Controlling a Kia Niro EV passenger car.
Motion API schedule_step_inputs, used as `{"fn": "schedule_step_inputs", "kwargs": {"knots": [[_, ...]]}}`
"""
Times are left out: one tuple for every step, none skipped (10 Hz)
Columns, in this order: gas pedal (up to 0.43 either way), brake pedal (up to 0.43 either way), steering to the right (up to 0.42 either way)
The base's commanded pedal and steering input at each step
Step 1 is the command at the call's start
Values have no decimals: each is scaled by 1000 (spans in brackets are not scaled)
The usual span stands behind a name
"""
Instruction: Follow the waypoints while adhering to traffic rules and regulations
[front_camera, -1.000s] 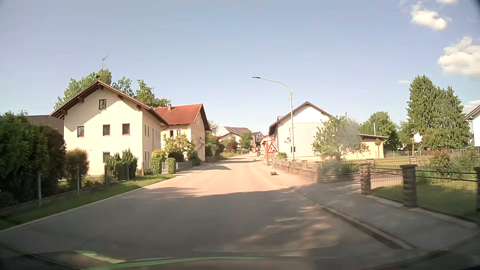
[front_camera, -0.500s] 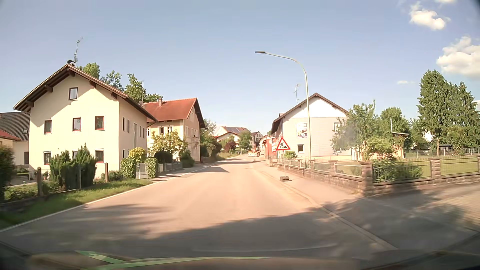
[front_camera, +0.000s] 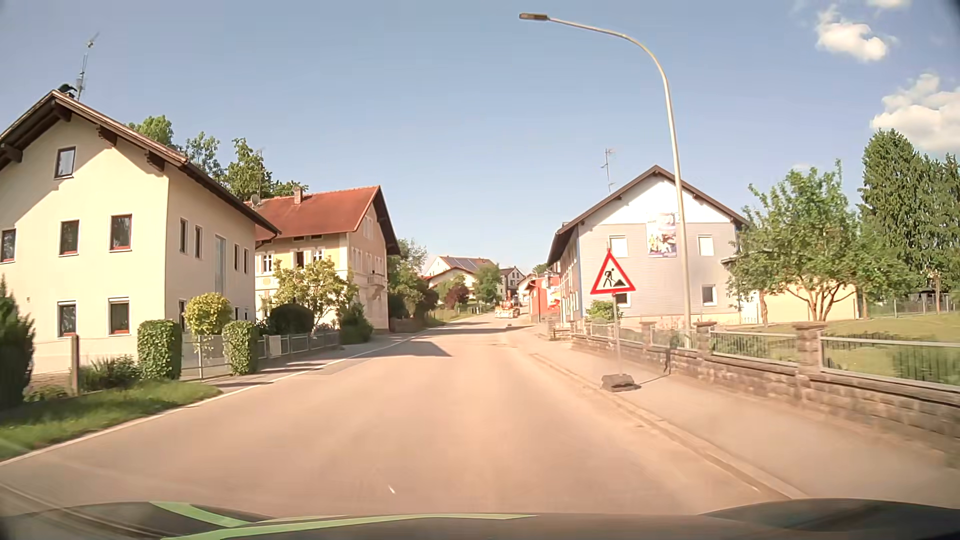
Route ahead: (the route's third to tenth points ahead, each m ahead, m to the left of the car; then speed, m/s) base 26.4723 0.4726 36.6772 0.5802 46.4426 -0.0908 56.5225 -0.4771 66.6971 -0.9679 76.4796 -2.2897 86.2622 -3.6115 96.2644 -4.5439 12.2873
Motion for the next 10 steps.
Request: {"fn": "schedule_step_inputs", "kwargs": {"knots": [[59,0,1],[59,0,1],[47,0,1],[47,0,1],[39,0,1],[20,0,1],[20,0,-1],[0,0,0],[0,0,-1],[0,0,-1]]}}
